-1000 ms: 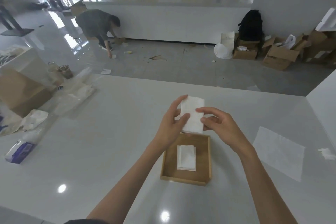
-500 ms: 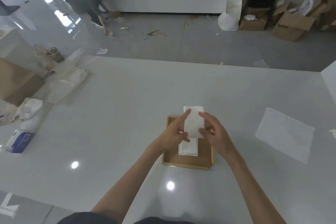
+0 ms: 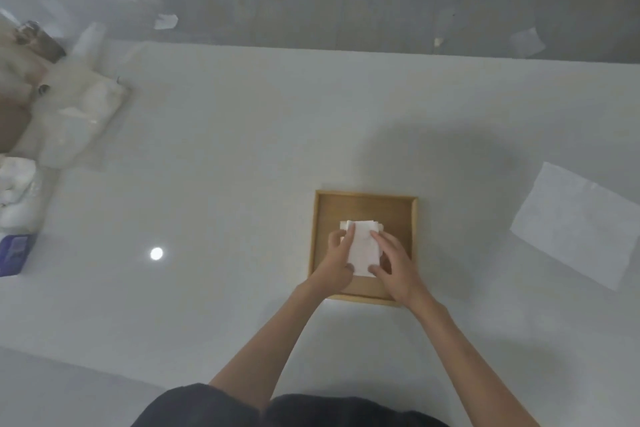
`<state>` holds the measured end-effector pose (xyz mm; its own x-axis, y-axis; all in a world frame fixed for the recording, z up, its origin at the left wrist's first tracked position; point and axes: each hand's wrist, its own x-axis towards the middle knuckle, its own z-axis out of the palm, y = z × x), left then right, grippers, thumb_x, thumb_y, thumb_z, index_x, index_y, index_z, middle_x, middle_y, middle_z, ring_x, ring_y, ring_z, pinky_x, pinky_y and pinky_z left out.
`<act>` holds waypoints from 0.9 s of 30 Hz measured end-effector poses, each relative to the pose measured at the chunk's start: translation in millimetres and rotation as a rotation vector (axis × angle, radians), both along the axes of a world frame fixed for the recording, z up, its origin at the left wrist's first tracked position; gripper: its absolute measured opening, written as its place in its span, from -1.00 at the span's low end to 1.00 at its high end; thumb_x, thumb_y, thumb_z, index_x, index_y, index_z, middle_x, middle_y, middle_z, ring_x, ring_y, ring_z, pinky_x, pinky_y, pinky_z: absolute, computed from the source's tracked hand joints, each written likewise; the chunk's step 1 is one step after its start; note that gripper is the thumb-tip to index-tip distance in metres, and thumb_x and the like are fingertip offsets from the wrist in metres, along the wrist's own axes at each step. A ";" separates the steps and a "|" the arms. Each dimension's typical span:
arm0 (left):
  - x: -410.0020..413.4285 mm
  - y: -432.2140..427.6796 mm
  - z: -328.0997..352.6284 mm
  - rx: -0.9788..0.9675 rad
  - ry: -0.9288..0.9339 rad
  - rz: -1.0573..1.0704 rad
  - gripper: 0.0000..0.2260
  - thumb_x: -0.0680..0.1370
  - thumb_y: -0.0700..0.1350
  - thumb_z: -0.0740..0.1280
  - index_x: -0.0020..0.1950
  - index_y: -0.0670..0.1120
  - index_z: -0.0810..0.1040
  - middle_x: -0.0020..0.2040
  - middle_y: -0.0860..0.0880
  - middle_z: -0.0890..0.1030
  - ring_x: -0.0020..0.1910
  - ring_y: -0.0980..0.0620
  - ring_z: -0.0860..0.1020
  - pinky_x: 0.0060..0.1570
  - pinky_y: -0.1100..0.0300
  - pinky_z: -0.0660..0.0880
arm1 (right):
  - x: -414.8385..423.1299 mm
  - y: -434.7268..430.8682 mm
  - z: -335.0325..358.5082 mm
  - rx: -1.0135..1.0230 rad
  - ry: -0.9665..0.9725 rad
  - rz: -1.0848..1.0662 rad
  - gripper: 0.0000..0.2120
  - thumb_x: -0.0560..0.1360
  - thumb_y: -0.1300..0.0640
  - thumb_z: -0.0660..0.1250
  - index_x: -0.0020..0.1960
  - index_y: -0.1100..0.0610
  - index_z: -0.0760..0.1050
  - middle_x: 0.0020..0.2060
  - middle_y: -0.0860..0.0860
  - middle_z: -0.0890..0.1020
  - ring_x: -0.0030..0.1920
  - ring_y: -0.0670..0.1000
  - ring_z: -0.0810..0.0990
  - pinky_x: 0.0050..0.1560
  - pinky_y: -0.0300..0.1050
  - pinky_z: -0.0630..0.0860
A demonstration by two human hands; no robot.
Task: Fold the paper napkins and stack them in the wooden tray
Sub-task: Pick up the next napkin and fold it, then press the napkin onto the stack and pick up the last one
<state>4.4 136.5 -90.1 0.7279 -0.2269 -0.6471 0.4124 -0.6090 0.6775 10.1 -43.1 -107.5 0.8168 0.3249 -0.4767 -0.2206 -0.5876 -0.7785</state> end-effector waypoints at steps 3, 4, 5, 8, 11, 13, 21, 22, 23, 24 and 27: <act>-0.6 1.4 -11.7 0.034 -0.025 -0.069 -0.18 0.53 -0.43 0.16 0.62 -0.05 -0.27 0.49 -0.12 0.05 0.39 -0.04 0.25 0.33 0.28 0.26 | -2.2 -1.0 -12.3 -0.011 0.019 0.023 -0.27 0.49 0.35 0.42 0.57 0.06 0.22 0.45 -0.05 0.29 -0.14 -0.22 0.47 0.02 -0.43 0.42; -1.2 1.8 -15.4 0.046 -0.032 -0.092 -0.16 0.53 -0.40 0.18 0.61 -0.03 -0.28 0.48 -0.10 0.05 0.32 -0.04 0.31 0.32 0.22 0.34 | -2.7 -1.2 -15.7 -0.016 0.019 0.030 -0.26 0.50 0.34 0.42 0.57 0.05 0.21 0.44 -0.06 0.28 -0.14 -0.23 0.46 0.03 -0.42 0.43; -1.5 1.7 -18.3 0.062 -0.031 -0.106 -0.14 0.53 -0.37 0.20 0.61 0.00 -0.30 0.48 -0.07 0.04 0.27 -0.03 0.35 0.30 0.13 0.42 | -3.1 -1.5 -18.1 -0.023 0.015 0.033 -0.26 0.50 0.33 0.42 0.58 0.04 0.20 0.44 -0.06 0.28 -0.14 -0.23 0.46 0.04 -0.41 0.43; -0.9 0.5 -25.8 0.124 -0.052 -0.118 -0.11 0.51 -0.32 0.22 0.59 0.13 -0.32 0.47 0.07 0.01 0.16 -0.13 0.48 0.10 -0.10 0.56 | -3.8 -1.8 -21.7 -0.061 -0.009 0.035 -0.25 0.51 0.28 0.42 0.59 0.02 0.16 0.43 -0.07 0.26 -0.12 -0.24 0.47 0.12 -0.31 0.46; 3.0 -3.3 -27.7 0.196 -0.079 -0.148 -0.11 0.51 -0.29 0.23 0.58 0.15 -0.31 0.47 0.07 0.01 0.01 -0.13 0.54 -0.14 -0.06 0.59 | -2.0 0.1 -25.4 -0.119 -0.019 0.063 -0.23 0.53 0.25 0.41 0.61 0.02 0.09 0.46 -0.03 0.22 -0.02 -0.18 0.52 0.16 -0.17 0.47; 3.3 -6.7 -25.5 0.241 -0.104 -0.189 -0.14 0.51 -0.31 0.20 0.60 0.07 -0.28 0.48 -0.01 0.03 0.00 -0.14 0.54 -0.30 0.05 0.51 | -1.2 3.0 -27.1 -0.184 -0.040 0.116 -0.21 0.55 0.19 0.39 0.63 0.02 0.03 0.48 -0.02 0.16 0.24 0.00 0.50 0.21 -0.05 0.50; 0.1 -8.0 -25.7 0.524 -0.278 -0.267 -0.15 0.47 -0.12 0.28 0.63 -0.14 -0.15 0.63 -0.19 -0.10 0.44 -0.20 0.28 0.28 0.00 0.42 | -8.1 4.8 -25.8 -0.542 -0.296 0.254 -0.23 0.53 -0.03 0.37 0.61 0.11 0.09 0.62 0.14 0.03 0.48 0.25 0.21 0.40 0.18 0.36; -1.1 -6.5 -27.4 0.529 -0.337 -0.270 -0.16 0.45 -0.11 0.26 0.63 -0.15 -0.13 0.64 -0.19 -0.12 0.48 -0.19 0.24 0.37 -0.01 0.36 | -9.6 4.6 -26.2 -0.535 -0.304 0.261 -0.24 0.56 -0.07 0.31 0.62 0.13 0.04 0.63 0.12 -0.02 0.55 0.23 0.11 0.47 0.18 0.24; -1.7 -5.1 -29.2 0.522 -0.388 -0.289 -0.17 0.45 -0.09 0.23 0.63 -0.15 -0.12 0.65 -0.17 -0.15 0.56 -0.18 0.15 0.46 -0.04 0.26 | -9.7 3.9 -26.5 -0.532 -0.318 0.270 -0.24 0.58 -0.11 0.25 0.63 0.13 0.00 0.64 0.10 -0.06 0.60 0.21 0.00 0.52 0.17 0.11; -2.1 -3.1 -31.5 0.514 -0.429 -0.331 -0.19 0.47 -0.07 0.21 0.63 -0.16 -0.12 0.65 -0.16 -0.16 0.62 -0.15 0.02 0.54 -0.08 0.13 | -9.1 2.5 -27.0 -0.541 -0.349 0.286 -0.23 0.58 -0.15 0.20 0.63 0.15 -0.03 0.64 0.10 -0.05 0.62 0.20 -0.06 0.55 0.18 0.00; -3.6 5.6 -42.6 0.515 -0.496 -0.477 -0.25 0.57 0.04 0.24 0.63 -0.20 -0.05 0.64 -0.15 -0.10 0.63 -0.13 -0.10 0.57 -0.16 -0.02 | -5.1 -0.8 -28.1 -0.630 -0.400 0.374 -0.10 0.48 -0.23 0.34 0.61 0.20 0.07 0.61 0.11 0.13 0.61 0.23 0.05 0.55 0.29 -0.02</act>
